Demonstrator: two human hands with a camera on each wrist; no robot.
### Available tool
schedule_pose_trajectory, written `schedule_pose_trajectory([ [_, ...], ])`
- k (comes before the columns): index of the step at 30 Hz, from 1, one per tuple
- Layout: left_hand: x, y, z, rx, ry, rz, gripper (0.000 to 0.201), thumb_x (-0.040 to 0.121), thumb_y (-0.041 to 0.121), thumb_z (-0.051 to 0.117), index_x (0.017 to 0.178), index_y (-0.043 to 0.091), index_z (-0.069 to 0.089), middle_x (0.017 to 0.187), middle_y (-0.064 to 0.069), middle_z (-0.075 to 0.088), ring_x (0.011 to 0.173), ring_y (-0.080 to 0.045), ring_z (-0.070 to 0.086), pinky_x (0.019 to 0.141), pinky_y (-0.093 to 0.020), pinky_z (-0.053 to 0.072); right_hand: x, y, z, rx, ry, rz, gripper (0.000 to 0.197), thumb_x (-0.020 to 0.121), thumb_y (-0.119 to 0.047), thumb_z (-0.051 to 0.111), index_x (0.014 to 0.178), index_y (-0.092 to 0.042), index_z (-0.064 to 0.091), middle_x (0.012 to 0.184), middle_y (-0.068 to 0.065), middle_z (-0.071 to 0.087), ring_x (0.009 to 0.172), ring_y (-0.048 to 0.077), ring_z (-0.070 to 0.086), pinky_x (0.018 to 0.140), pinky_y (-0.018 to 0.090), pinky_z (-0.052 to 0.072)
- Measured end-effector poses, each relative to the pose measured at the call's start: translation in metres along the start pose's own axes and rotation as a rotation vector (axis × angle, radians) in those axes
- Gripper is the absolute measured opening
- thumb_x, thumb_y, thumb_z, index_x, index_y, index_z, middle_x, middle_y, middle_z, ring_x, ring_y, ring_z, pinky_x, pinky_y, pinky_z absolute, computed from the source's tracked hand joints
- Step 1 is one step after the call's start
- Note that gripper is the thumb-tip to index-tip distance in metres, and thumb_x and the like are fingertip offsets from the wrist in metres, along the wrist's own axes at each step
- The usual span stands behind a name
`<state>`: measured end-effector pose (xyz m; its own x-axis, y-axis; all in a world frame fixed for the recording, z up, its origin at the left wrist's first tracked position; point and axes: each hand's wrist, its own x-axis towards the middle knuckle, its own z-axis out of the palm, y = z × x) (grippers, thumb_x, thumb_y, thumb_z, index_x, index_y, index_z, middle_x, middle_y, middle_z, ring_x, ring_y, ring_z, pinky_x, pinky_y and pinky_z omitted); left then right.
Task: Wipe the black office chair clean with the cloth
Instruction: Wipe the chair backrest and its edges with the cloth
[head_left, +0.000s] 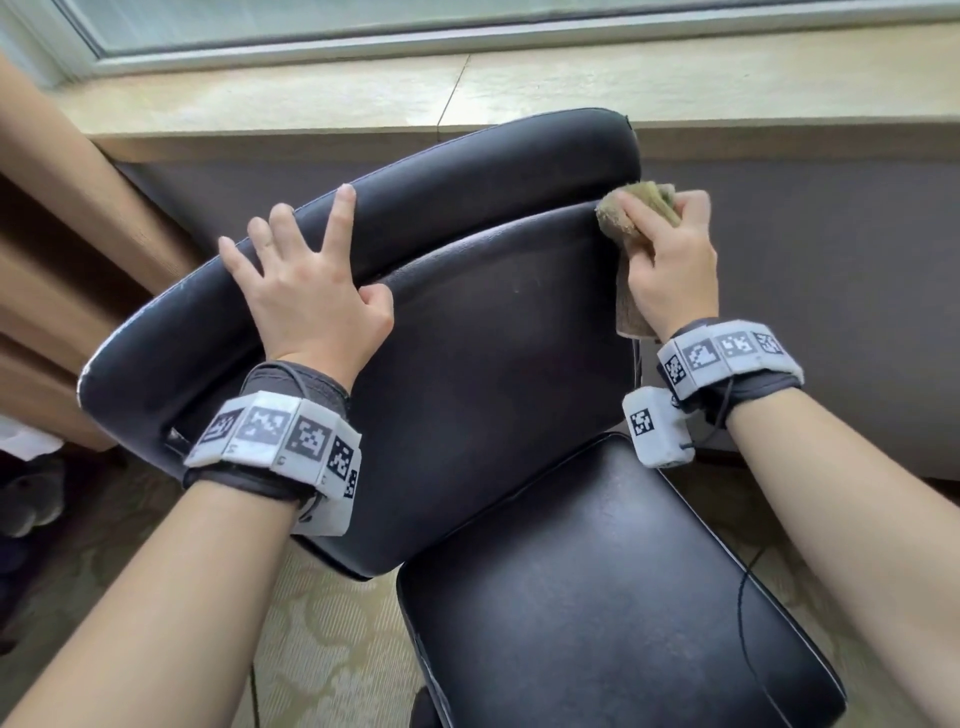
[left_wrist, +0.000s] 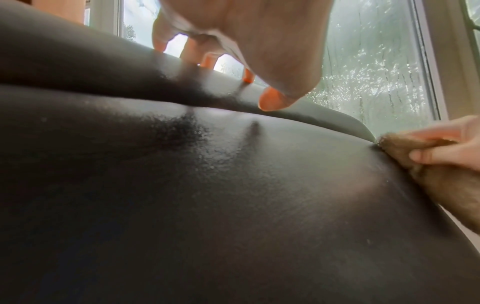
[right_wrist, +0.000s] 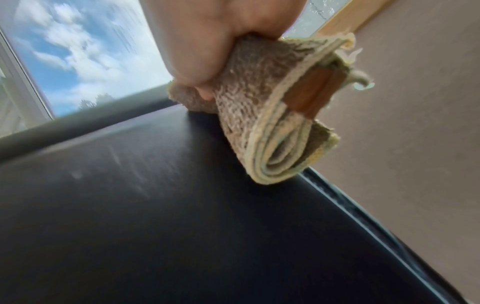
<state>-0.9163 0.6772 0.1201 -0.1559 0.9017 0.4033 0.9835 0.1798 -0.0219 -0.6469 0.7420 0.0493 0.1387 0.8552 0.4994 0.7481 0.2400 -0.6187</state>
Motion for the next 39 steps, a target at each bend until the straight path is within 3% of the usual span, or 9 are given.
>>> schedule_pose_trajectory([
  [4, 0.003, 0.003, -0.002, -0.011, -0.010, -0.030, 0.070, 0.078, 0.027, 0.054, 0.144, 0.024, 0.031, 0.134, -0.026, 0.036, 0.127, -0.042, 0.031, 0.108, -0.063, 0.006, -0.021, 0.017, 0.014, 0.003, -0.083, 0.054, 0.053, 0.079, 0.003, 0.048, 0.123, -0.025, 0.061, 0.114, 0.019, 0.044, 0.094, 0.037, 0.055, 0.083, 0.035, 0.045],
  [8, 0.009, 0.018, -0.011, -0.043, 0.012, -0.105, 0.057, 0.082, 0.033, 0.049, 0.136, 0.019, 0.038, 0.136, -0.023, 0.037, 0.134, -0.037, 0.025, 0.107, -0.067, 0.003, -0.044, 0.039, 0.010, -0.065, -0.212, 0.136, 0.049, 0.083, 0.000, 0.050, 0.122, -0.028, 0.061, 0.116, 0.016, 0.043, 0.091, 0.038, 0.054, 0.081, 0.039, 0.046],
  [11, 0.010, 0.047, -0.013, -0.051, 0.082, -0.023, 0.060, 0.080, 0.032, 0.050, 0.135, 0.012, 0.037, 0.148, -0.018, 0.025, 0.143, -0.034, 0.009, 0.106, -0.067, 0.001, -0.035, 0.047, 0.000, -0.025, -0.214, 0.124, 0.046, 0.085, -0.002, 0.050, 0.121, -0.027, 0.062, 0.115, 0.015, 0.044, 0.092, 0.035, 0.054, 0.083, 0.029, 0.041],
  [14, 0.009, 0.090, -0.006, -0.092, 0.077, 0.103, 0.066, 0.081, 0.031, 0.050, 0.139, 0.008, 0.031, 0.154, -0.016, 0.017, 0.144, -0.032, 0.005, 0.107, -0.065, 0.000, -0.028, 0.055, -0.009, 0.080, -0.116, 0.135, 0.045, 0.084, 0.000, 0.051, 0.120, -0.024, 0.063, 0.109, 0.012, 0.044, 0.094, 0.030, 0.054, 0.084, 0.015, 0.033],
  [17, 0.015, 0.126, 0.007, -0.122, 0.049, 0.145, 0.067, 0.084, 0.036, 0.046, 0.142, 0.011, 0.026, 0.156, -0.015, 0.011, 0.145, -0.029, 0.002, 0.108, -0.063, -0.001, -0.026, 0.062, -0.014, 0.118, -0.079, 0.096, 0.045, 0.084, 0.001, 0.052, 0.120, -0.023, 0.063, 0.103, 0.004, 0.039, 0.094, 0.029, 0.054, 0.090, 0.021, 0.037],
  [22, 0.032, 0.151, 0.031, -0.099, 0.057, 0.181, 0.071, 0.086, 0.041, 0.044, 0.147, 0.016, 0.018, 0.157, -0.015, 0.002, 0.145, -0.030, -0.003, 0.109, -0.061, -0.003, -0.022, 0.076, -0.011, 0.134, -0.084, 0.039, 0.046, 0.082, -0.002, 0.051, 0.120, -0.025, 0.063, 0.108, 0.011, 0.045, 0.098, 0.030, 0.055, 0.091, 0.032, 0.045],
  [30, 0.044, 0.157, 0.031, -0.041, 0.138, 0.143, 0.072, 0.085, 0.047, 0.040, 0.145, 0.010, 0.024, 0.149, -0.016, 0.030, 0.138, -0.033, 0.024, 0.105, -0.068, -0.001, -0.012, 0.059, 0.013, 0.084, -0.048, -0.248, 0.043, 0.080, -0.012, 0.047, 0.118, -0.024, 0.064, 0.104, 0.017, 0.052, 0.084, 0.034, 0.059, 0.058, 0.036, 0.054],
  [34, 0.051, 0.157, 0.027, -0.018, 0.127, 0.131, 0.073, 0.085, 0.049, 0.040, 0.141, 0.002, 0.030, 0.141, -0.018, 0.038, 0.130, -0.033, 0.034, 0.107, -0.066, 0.000, -0.033, 0.075, 0.029, 0.009, -0.062, -0.222, 0.050, 0.071, 0.001, 0.057, 0.115, -0.023, 0.066, 0.100, 0.015, 0.054, 0.081, 0.032, 0.060, 0.044, 0.034, 0.050],
  [39, 0.055, 0.153, 0.024, 0.027, 0.109, 0.139, 0.075, 0.085, 0.050, 0.043, 0.139, -0.001, 0.032, 0.140, -0.020, 0.037, 0.128, -0.035, 0.034, 0.108, -0.064, 0.001, -0.062, 0.098, 0.030, -0.062, -0.182, -0.202, 0.052, 0.067, -0.002, 0.055, 0.112, -0.025, 0.066, 0.100, 0.006, 0.046, 0.077, 0.032, 0.059, 0.039, 0.029, 0.047],
])
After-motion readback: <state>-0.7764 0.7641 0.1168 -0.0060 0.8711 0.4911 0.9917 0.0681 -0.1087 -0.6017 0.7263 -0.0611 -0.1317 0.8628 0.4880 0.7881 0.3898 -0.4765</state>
